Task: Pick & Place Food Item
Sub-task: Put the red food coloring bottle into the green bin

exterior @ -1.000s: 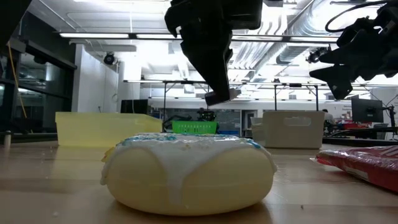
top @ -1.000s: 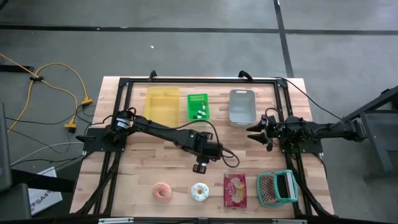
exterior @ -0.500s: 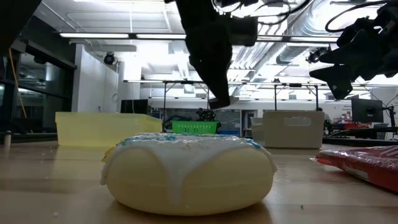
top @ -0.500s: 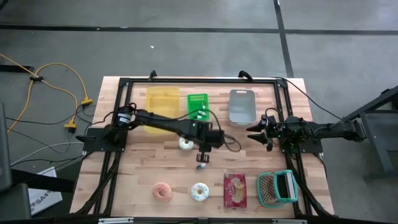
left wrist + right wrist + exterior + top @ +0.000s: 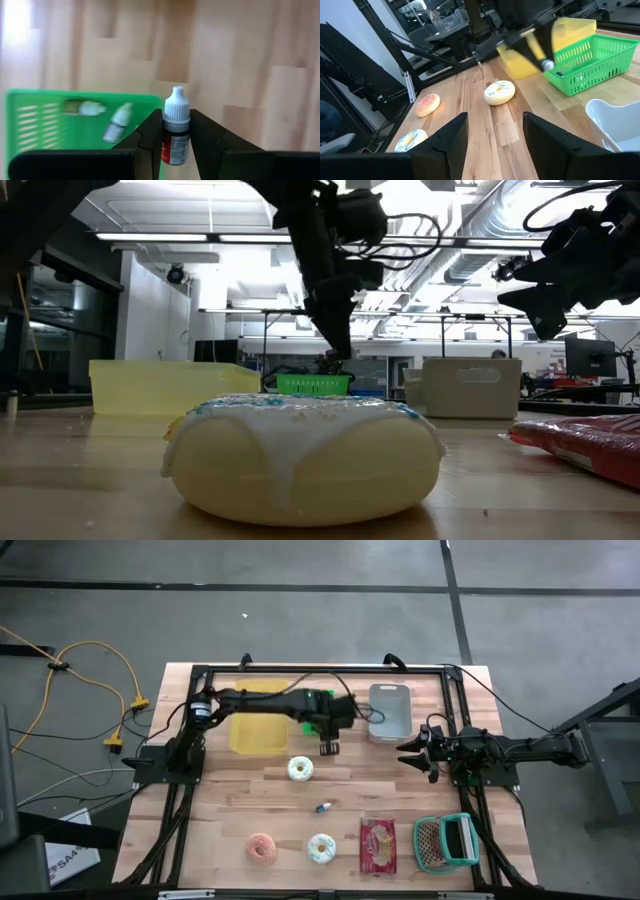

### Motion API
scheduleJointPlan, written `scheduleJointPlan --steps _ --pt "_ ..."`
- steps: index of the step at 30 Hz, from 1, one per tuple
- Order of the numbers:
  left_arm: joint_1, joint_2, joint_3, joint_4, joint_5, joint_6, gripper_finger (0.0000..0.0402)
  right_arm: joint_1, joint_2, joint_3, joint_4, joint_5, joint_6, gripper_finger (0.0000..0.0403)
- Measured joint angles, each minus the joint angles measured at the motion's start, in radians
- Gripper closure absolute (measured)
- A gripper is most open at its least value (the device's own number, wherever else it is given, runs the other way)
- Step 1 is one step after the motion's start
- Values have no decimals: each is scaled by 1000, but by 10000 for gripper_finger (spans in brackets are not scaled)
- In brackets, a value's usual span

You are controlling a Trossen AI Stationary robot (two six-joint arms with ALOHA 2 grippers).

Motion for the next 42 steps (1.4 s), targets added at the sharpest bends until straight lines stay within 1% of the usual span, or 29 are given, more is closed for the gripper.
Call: scheduleJointPlan --steps 10,16,24,28,34,42 --pt "121 -2 0 1 1 51 326 0 0 0 0 0 0 228" --pt "160 -2 0 1 0 59 326 0 0 0 0 0 0 228" --pt "158 -2 -3 -39 1 54 326 0 0 0 0 0 0 228" --pt "151 20 -4 -83 2 39 326 0 0 0 0 0 0 228" --pt "142 78 -4 -96 12 28 326 0 0 0 0 0 0 228" --pt "137 95 -4 -103 11 22 323 0 0 0 0 0 0 228"
